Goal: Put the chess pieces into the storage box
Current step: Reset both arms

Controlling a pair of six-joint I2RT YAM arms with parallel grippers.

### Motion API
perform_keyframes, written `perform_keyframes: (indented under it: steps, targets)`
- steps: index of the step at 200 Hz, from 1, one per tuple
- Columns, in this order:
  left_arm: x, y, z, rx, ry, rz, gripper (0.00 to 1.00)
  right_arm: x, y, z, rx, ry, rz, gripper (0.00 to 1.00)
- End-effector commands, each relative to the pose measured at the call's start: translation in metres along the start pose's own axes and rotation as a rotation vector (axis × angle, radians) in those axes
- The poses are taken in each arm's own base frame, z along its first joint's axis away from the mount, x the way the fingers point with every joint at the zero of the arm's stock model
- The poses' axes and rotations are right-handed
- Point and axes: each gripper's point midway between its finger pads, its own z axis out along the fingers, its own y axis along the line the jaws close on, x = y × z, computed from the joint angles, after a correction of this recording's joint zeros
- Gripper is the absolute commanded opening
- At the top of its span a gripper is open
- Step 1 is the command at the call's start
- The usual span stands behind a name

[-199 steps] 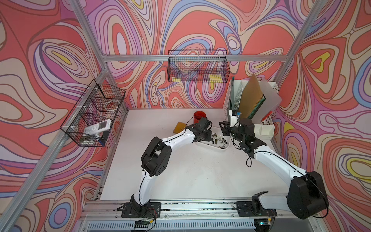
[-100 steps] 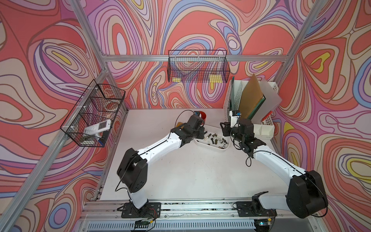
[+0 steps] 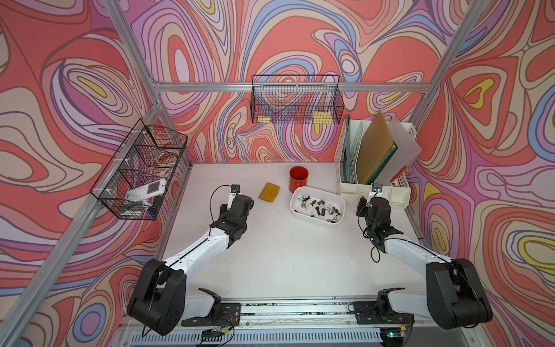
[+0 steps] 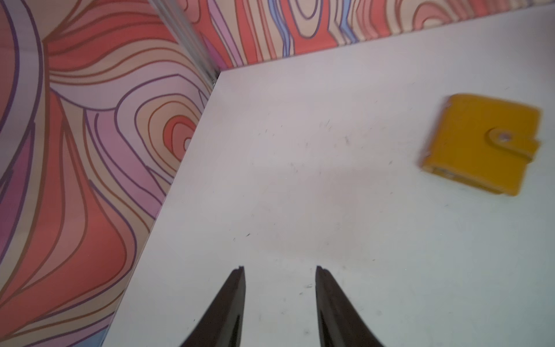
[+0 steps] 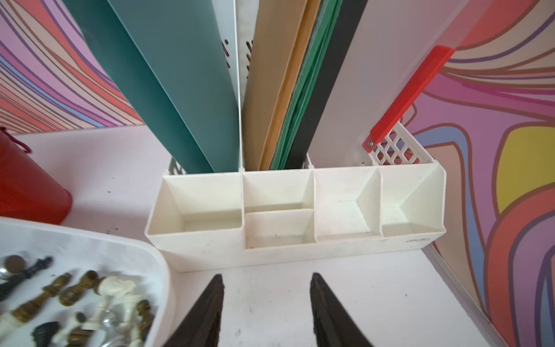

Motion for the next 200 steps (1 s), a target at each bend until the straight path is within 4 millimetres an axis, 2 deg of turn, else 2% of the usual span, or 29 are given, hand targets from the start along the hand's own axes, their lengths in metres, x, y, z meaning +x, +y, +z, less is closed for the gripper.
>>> perform_keyframes:
  steps: [1,15,17,21,40,54,78,101,116,127,141,158,184,200]
  targets:
    - [-0.019,0.006,0.01,0.001,-0.171,-0.019,0.43,-0.023,-0.004,0.008,-0.006,-0.164,-0.007,0.49]
    - [-0.02,0.004,0.018,0.06,-0.232,-0.028,0.44,-0.024,-0.002,0.009,-0.059,-0.18,0.002,0.48]
    - [-0.008,0.002,0.021,0.071,-0.217,-0.011,0.44,-0.026,-0.001,0.008,-0.07,-0.194,0.002,0.49]
    - [-0.004,-0.001,0.023,0.094,-0.227,0.004,0.44,-0.029,-0.001,0.007,-0.086,-0.22,0.006,0.49]
    - [-0.001,-0.009,0.032,0.162,-0.279,0.033,0.44,-0.033,0.003,0.006,-0.188,-0.251,0.012,0.49]
    - [0.011,-0.013,0.042,0.224,-0.234,0.018,0.44,-0.033,0.004,0.01,-0.236,-0.227,0.018,0.49]
    - [0.016,-0.008,0.048,0.256,-0.23,-0.035,0.45,-0.032,0.009,0.016,-0.276,-0.196,-0.008,0.48]
    - [0.022,-0.004,0.045,0.289,-0.274,-0.082,0.45,-0.009,0.008,0.019,-0.269,-0.04,-0.009,0.46]
    - [0.026,-0.006,0.045,0.299,-0.302,-0.084,0.46,-0.005,0.008,0.013,-0.272,-0.095,0.005,0.49]
    - [0.028,-0.007,0.048,0.299,-0.297,-0.084,0.46,0.008,0.011,0.018,-0.287,-0.071,0.018,0.51]
    - [0.029,-0.007,0.052,0.295,-0.288,-0.087,0.47,0.019,0.025,0.031,-0.355,-0.007,0.0,0.51]
    - [0.029,-0.006,0.053,0.29,-0.278,-0.093,0.47,0.02,0.037,0.037,-0.425,0.023,-0.009,0.51]
    - [0.03,0.0,0.06,0.275,-0.247,-0.124,0.48,0.015,0.037,0.023,-0.455,-0.043,0.012,0.52]
    - [0.031,0.008,0.065,0.257,-0.223,-0.158,0.48,0.01,0.045,0.008,-0.512,-0.168,0.009,0.56]
